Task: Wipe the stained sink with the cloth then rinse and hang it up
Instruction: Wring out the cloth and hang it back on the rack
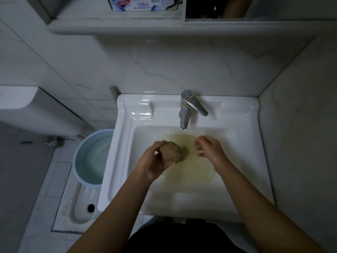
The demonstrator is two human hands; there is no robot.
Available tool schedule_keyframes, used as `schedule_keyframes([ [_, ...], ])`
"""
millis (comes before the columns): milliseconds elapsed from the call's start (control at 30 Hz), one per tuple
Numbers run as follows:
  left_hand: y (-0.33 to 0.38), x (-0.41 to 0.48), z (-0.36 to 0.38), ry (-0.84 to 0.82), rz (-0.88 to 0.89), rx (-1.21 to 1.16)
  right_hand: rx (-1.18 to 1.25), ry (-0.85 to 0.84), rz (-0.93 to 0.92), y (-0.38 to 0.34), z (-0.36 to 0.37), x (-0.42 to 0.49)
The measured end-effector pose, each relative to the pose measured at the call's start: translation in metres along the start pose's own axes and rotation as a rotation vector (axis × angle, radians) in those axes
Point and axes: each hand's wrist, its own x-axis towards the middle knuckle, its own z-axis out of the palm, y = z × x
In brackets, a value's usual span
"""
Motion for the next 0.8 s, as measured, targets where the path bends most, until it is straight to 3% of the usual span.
schedule_keyframes([
  [100, -0.001, -0.009, 0.006, -0.059, 0.025, 0.059, 0.125, -0.146, 0.315, 0.022, 0.012, -0.022],
  [200, -0.004, -0.017, 0.006, -0.109, 0.066, 0.144, 0.31, -0.281, 0.384, 0.021, 0.021, -0.036],
  [367, -0.002, -0.026, 0.012, 0.022, 0.275, 0.339, 0.042, -0.129, 0.019, -0.014, 0.024, -0.047],
  [500, 0.002, -0.027, 0.011, 0.061, 0.378, 0.437, 0.083, -0.169, -0.168, -0.035, 0.02, -0.06],
  [800, -0.001, -0.033, 0.015, -0.232, 0.117, 0.261, -0.1, -0.122, -0.343, -0.048, 0.018, -0.07],
])
